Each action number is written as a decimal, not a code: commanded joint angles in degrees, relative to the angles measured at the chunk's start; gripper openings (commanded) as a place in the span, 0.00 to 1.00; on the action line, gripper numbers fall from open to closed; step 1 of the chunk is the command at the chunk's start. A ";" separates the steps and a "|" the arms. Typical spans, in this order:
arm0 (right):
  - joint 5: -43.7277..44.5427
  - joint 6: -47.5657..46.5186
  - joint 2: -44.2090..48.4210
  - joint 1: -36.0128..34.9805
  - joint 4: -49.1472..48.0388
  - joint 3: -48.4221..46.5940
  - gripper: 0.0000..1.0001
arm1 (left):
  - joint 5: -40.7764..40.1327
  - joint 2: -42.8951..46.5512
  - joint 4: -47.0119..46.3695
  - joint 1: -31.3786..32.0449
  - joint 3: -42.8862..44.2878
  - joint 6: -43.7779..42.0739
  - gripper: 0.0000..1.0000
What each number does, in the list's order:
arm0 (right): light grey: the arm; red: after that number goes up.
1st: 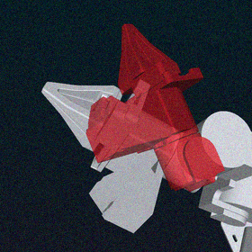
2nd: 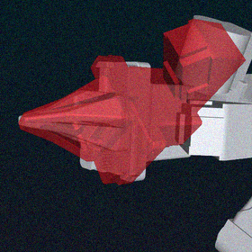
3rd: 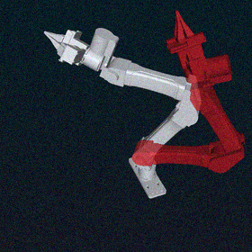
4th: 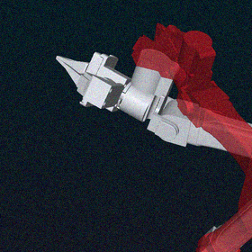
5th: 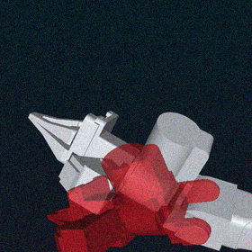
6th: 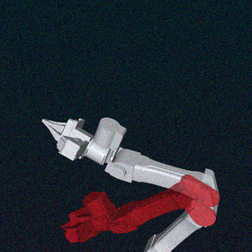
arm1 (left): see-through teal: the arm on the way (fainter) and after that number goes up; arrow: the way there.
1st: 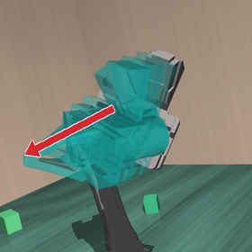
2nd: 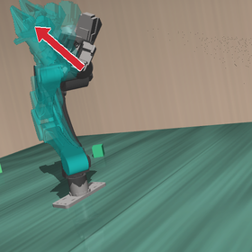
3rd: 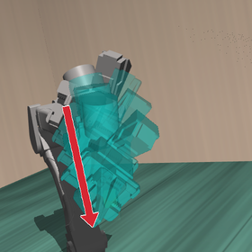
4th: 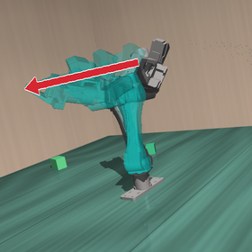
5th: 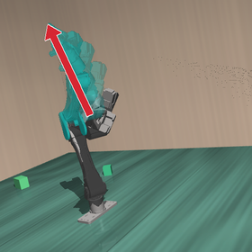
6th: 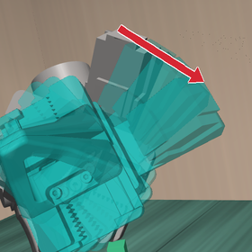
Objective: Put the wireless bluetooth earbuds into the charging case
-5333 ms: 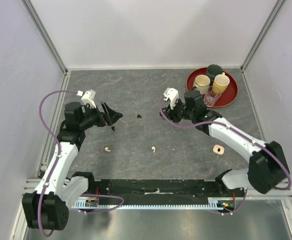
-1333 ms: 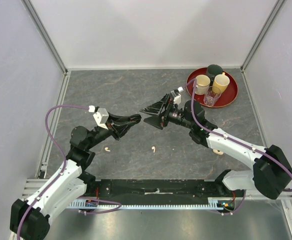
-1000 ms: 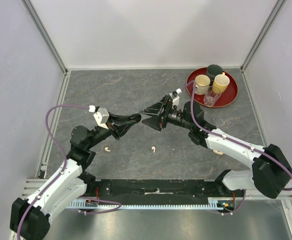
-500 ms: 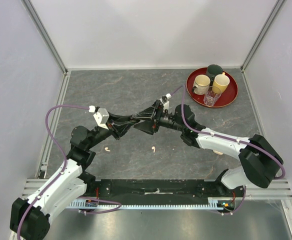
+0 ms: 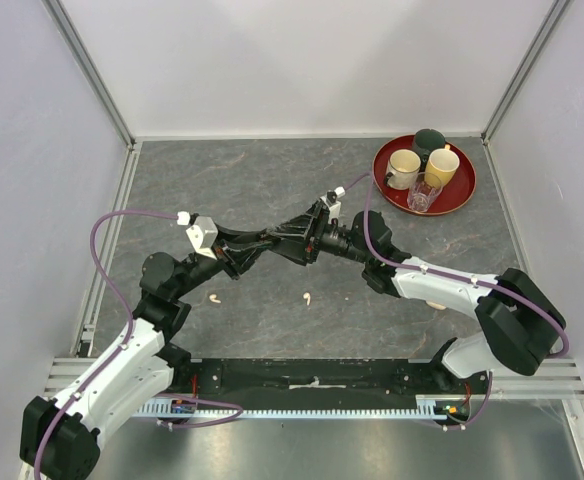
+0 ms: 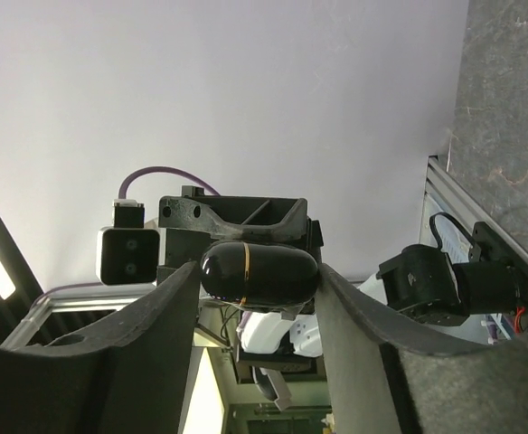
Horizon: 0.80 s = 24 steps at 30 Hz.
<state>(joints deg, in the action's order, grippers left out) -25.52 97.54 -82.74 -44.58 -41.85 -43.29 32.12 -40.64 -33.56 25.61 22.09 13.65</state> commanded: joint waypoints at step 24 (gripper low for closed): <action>0.65 3.27 -0.32 -0.16 -8.34 0.93 0.27 | 0.49 -0.05 -5.02 0.32 -0.73 -0.64 0.57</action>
<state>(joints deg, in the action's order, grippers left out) -25.15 98.89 -82.74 -44.58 -45.87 -42.22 32.16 -40.97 -34.59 25.65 21.96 13.69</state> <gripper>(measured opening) 0.543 0.571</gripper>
